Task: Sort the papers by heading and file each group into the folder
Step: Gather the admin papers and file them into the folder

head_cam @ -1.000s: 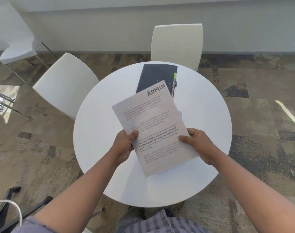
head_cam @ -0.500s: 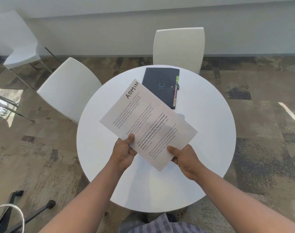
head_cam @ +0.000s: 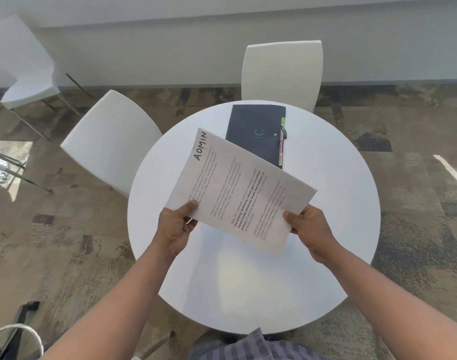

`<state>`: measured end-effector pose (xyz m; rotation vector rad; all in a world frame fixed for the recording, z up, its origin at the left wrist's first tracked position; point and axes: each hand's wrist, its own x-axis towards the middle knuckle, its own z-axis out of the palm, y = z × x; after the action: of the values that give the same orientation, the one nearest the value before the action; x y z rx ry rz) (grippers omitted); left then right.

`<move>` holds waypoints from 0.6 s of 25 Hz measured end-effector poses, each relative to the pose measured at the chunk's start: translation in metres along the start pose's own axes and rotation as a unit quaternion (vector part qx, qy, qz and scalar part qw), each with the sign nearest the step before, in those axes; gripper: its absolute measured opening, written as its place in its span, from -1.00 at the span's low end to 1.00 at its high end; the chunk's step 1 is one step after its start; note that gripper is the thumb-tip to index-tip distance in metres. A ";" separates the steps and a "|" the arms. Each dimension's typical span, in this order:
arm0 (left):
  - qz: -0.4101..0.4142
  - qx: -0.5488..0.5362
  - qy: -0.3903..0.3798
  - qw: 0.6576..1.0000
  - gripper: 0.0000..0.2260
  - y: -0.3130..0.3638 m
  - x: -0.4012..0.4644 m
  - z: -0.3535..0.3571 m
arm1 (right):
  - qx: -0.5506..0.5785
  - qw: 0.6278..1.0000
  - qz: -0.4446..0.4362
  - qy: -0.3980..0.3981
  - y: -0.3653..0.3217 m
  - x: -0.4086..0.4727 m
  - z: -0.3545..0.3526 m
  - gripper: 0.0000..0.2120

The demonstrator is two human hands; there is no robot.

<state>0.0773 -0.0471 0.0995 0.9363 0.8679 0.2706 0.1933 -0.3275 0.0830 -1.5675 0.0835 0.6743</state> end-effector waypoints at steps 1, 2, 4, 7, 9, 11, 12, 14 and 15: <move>0.018 0.006 0.021 1.000 -0.69 0.006 0.007 -0.005 | -0.023 1.000 -0.012 0.016 -0.001 0.001 0.001 -0.74; 0.035 0.031 0.032 0.998 -0.74 0.013 0.013 -0.010 | -0.042 0.999 -0.022 0.027 -0.002 0.001 0.002 -0.72; 0.070 0.125 0.019 0.990 -0.79 0.024 0.026 -0.021 | -0.072 0.996 -0.034 0.041 -0.002 -0.002 0.006 -0.67; 0.084 0.249 -0.039 0.964 -0.74 0.029 0.038 -0.025 | -0.111 0.992 -0.045 0.048 0.007 -0.008 0.013 -0.66; 0.076 0.275 -0.069 0.956 -0.75 0.030 0.048 -0.028 | -0.123 0.989 -0.050 0.061 0.018 -0.012 0.022 -0.68; 0.069 0.299 -0.098 0.947 -0.77 0.029 0.056 -0.034 | -0.134 0.987 -0.048 0.080 0.028 -0.014 0.028 -0.71; 0.069 0.315 -0.111 0.940 -0.78 0.028 0.058 -0.037 | -0.138 0.985 -0.045 0.089 0.033 -0.015 0.031 -0.73; 0.078 0.354 -0.120 0.924 -0.80 0.019 0.062 -0.044 | -0.143 0.984 -0.033 0.104 0.047 -0.015 0.038 -0.77; 0.077 0.368 -0.120 0.919 -0.81 0.013 0.063 -0.048 | -0.144 0.983 -0.024 0.111 0.055 -0.016 0.042 -0.78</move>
<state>0.0840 0.0233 0.0619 1.7061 0.6667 -0.0554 0.1412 -0.3015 0.0435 -1.9154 0.1164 0.4869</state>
